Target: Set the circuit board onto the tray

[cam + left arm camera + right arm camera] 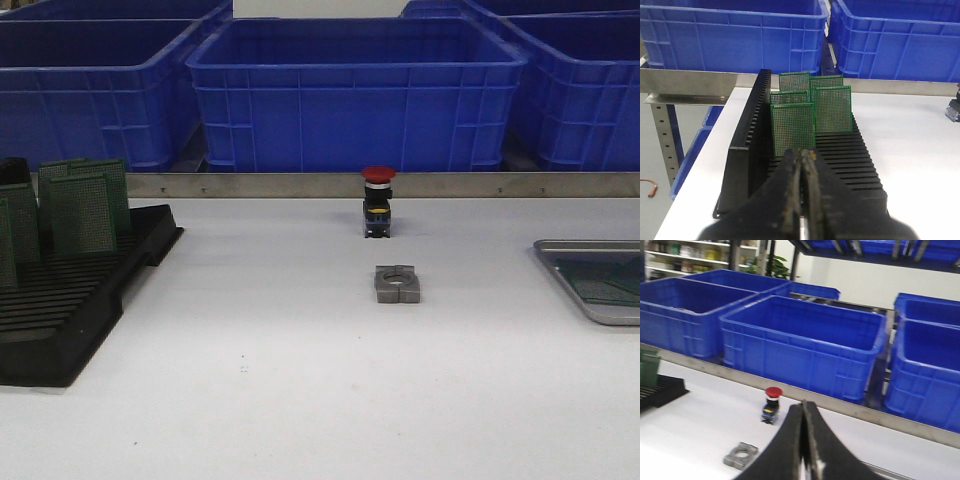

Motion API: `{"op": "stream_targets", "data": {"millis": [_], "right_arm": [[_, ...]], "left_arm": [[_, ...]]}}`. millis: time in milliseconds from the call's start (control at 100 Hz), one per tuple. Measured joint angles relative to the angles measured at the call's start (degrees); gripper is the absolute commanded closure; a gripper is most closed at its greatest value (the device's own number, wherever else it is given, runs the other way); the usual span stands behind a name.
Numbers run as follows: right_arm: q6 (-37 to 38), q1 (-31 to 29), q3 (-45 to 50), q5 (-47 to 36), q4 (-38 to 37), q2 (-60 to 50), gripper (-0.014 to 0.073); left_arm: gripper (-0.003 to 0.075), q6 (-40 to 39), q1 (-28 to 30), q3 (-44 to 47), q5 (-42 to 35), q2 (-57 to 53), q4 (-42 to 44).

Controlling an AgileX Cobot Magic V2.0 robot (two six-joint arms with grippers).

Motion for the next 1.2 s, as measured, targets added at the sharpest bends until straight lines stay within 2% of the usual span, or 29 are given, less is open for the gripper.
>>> {"op": "stream_targets", "data": {"millis": [60, 120, 240, 320, 360, 430, 530, 740, 1200], "right_arm": [[6.53, -1.61, 1.02, -1.29, -6.46, 0.0, 0.0655], [15.29, -3.14, 2.05, -2.75, -16.39, 0.0, 0.0655], [40.54, -6.68, 5.65, -6.94, -38.59, 0.0, 0.0655], [54.75, -9.17, 9.28, -9.98, -52.09, -0.11, 0.0655], [60.79, -10.55, 10.37, -9.83, -56.42, -0.67, 0.0655], [66.64, -12.31, 11.25, -7.44, -62.29, -2.85, 0.0655], [69.28, -13.19, 11.34, -4.32, -65.48, -6.85, 0.0655], [70.39, -13.31, 11.34, -0.65, -66.13, -7.81, 0.0655], [70.52, -13.31, 11.34, -0.12, -66.23, -7.94, 0.0655]], "left_arm": [[0.0741, 0.0, 0.0, -0.04, 0.0, 0.0, 0.0], [0.0741, 0.0, 0.0, -0.04, 0.0, 0.0, 0.0], [0.0741, 0.0, 0.0, -0.04, 0.0, 0.0, 0.0], [0.0741, 0.0, 0.0, -0.04, 0.0, 0.0, 0.0], [0.0741, 0.0, 0.0, -0.04, 0.0, 0.0, 0.0], [0.0741, 0.0, 0.0, -0.04, 0.0, 0.0, 0.0], [0.0741, 0.0, 0.0, 0.0, 0.0, 0.0, 0.0], [0.0741, 0.0, 0.0, -0.04, 0.03, 0.0, 0.0], [0.0741, 0.0, 0.0, -0.04, 0.03, 0.0, 0.0]]}}
